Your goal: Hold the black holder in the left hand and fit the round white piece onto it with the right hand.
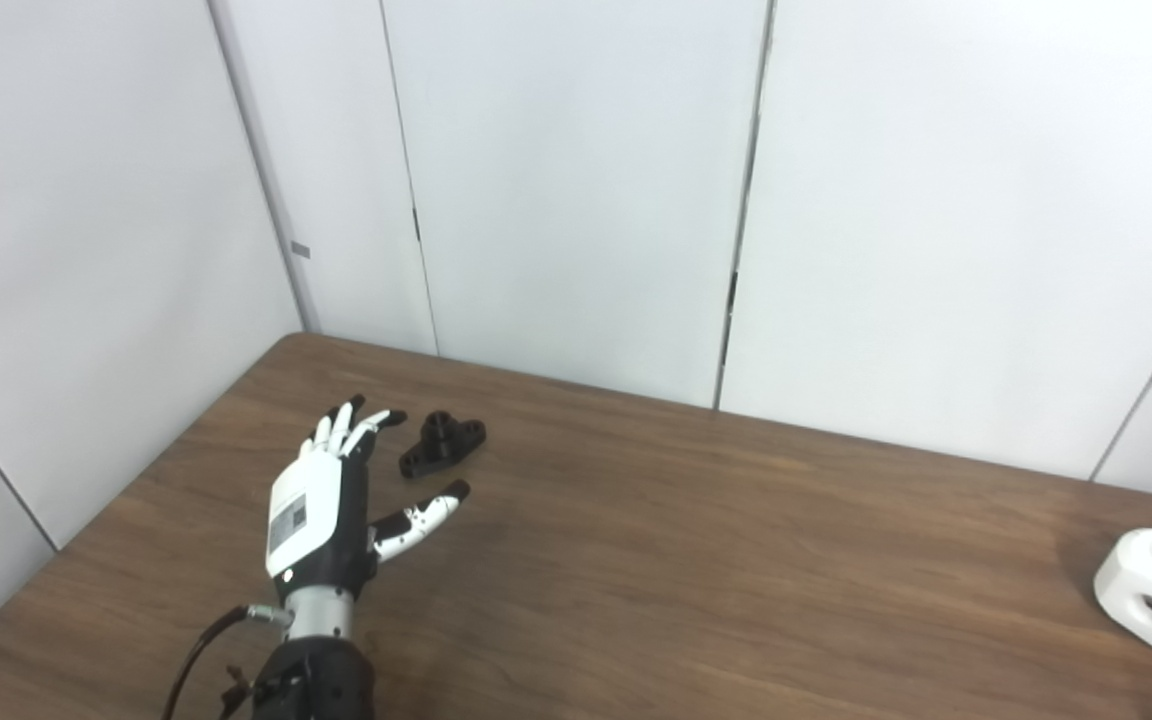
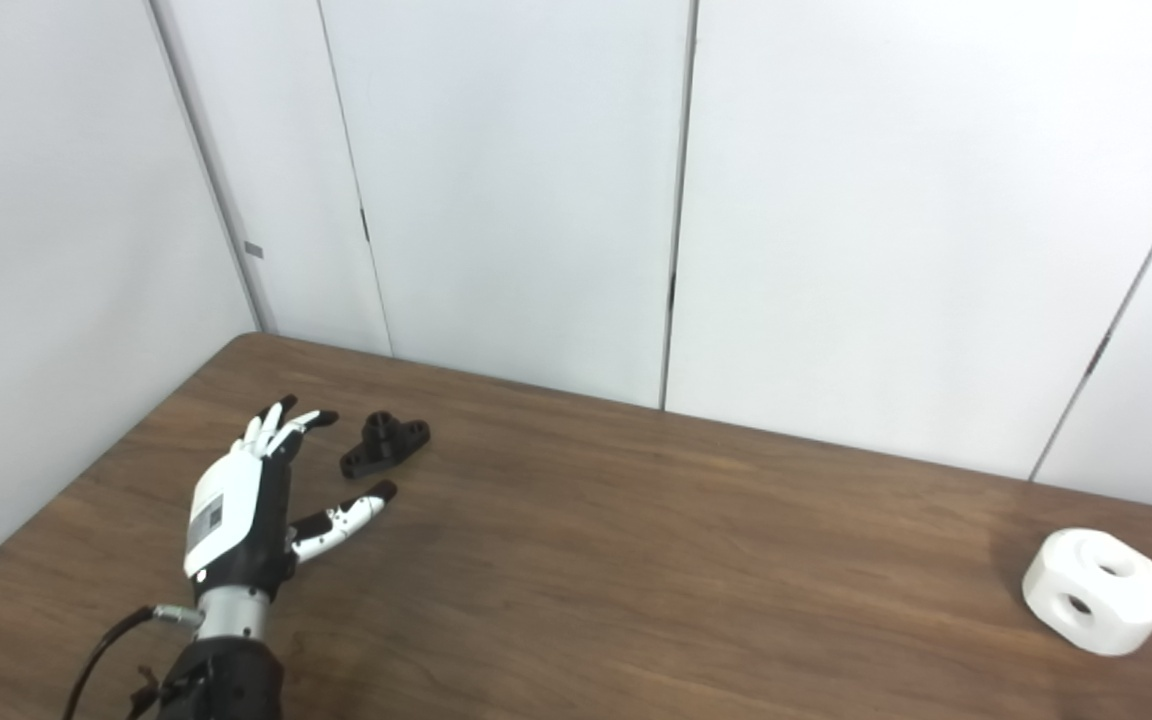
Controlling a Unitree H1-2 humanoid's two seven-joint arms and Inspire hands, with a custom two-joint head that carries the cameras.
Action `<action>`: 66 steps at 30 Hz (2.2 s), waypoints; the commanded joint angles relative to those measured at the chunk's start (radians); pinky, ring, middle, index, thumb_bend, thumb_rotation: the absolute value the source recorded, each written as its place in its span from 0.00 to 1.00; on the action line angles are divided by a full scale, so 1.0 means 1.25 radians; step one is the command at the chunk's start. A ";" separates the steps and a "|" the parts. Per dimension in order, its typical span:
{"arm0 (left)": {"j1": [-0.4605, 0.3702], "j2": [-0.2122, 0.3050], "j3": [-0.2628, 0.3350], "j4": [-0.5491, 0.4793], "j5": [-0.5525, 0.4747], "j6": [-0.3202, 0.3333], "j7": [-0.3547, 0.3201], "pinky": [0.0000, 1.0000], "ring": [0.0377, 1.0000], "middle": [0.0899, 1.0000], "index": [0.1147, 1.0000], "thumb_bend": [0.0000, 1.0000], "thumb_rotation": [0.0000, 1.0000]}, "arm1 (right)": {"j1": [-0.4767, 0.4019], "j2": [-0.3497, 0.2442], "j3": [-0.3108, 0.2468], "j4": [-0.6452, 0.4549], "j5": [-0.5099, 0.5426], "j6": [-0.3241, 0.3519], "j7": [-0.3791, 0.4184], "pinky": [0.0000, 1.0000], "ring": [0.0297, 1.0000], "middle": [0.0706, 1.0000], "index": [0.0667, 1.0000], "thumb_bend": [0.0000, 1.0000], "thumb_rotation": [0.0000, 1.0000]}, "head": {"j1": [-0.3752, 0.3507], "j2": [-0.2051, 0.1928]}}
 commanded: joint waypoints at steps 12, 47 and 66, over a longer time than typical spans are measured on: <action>-0.089 0.072 -0.015 0.128 0.017 0.000 0.040 1.00 0.97 0.92 0.76 0.85 0.42 | 0.041 0.025 0.019 0.032 -0.002 0.016 -0.009 1.00 1.00 1.00 1.00 0.59 1.00 | -0.003 0.006; -0.255 0.138 -0.084 0.364 -0.056 0.081 -0.007 1.00 0.97 0.92 0.77 0.84 0.42 | 0.064 0.032 0.026 0.003 -0.004 0.021 -0.012 1.00 1.00 1.00 1.00 0.63 1.00 | -0.023 0.016; -0.281 0.141 -0.119 0.405 -0.069 0.084 0.001 1.00 0.96 0.90 0.74 0.84 0.42 | 0.062 0.023 0.041 0.004 -0.014 0.017 -0.010 1.00 1.00 1.00 1.00 0.59 1.00 | -0.030 0.021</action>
